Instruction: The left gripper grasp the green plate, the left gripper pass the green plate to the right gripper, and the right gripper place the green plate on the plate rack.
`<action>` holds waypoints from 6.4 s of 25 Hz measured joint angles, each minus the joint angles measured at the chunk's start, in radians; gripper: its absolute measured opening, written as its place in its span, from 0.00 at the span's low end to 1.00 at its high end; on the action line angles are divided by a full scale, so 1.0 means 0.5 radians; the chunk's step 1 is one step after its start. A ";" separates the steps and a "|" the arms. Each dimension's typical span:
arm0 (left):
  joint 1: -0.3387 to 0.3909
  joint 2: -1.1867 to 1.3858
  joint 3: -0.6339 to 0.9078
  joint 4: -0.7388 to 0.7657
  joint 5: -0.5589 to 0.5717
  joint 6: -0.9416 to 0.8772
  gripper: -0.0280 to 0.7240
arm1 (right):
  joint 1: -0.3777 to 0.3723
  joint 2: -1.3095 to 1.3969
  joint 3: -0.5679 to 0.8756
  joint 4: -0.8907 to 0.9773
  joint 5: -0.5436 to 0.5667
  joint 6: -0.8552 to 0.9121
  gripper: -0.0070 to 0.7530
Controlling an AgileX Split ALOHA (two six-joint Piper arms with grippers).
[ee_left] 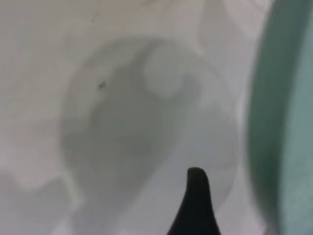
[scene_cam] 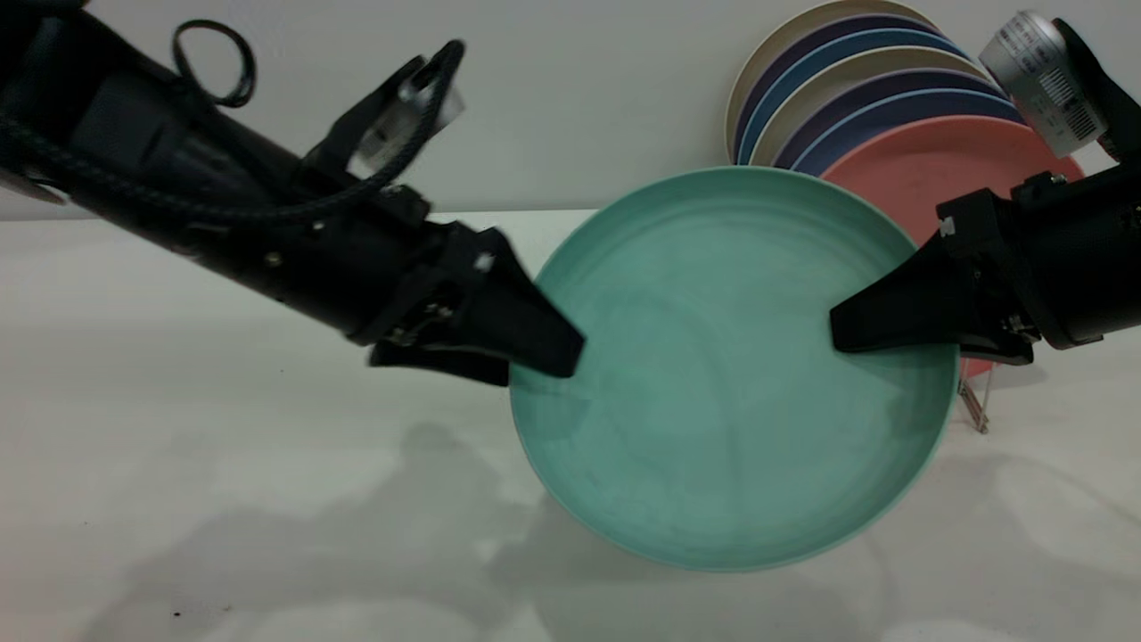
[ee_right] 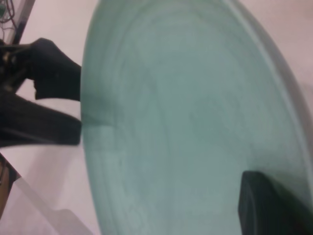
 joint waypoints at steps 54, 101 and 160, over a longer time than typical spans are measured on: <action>0.560 -0.006 -0.009 1.851 -0.220 -1.738 0.75 | 0.239 -0.046 -1.760 -3.218 0.098 0.589 0.13; 0.560 -0.006 -0.041 1.879 -0.265 -1.816 0.75 | 0.239 0.143 -1.762 -3.060 0.395 1.079 0.33; 0.558 -2.519 0.261 2.478 0.883 -2.489 0.75 | 0.382 -2.342 -0.434 -3.341 0.947 3.193 0.47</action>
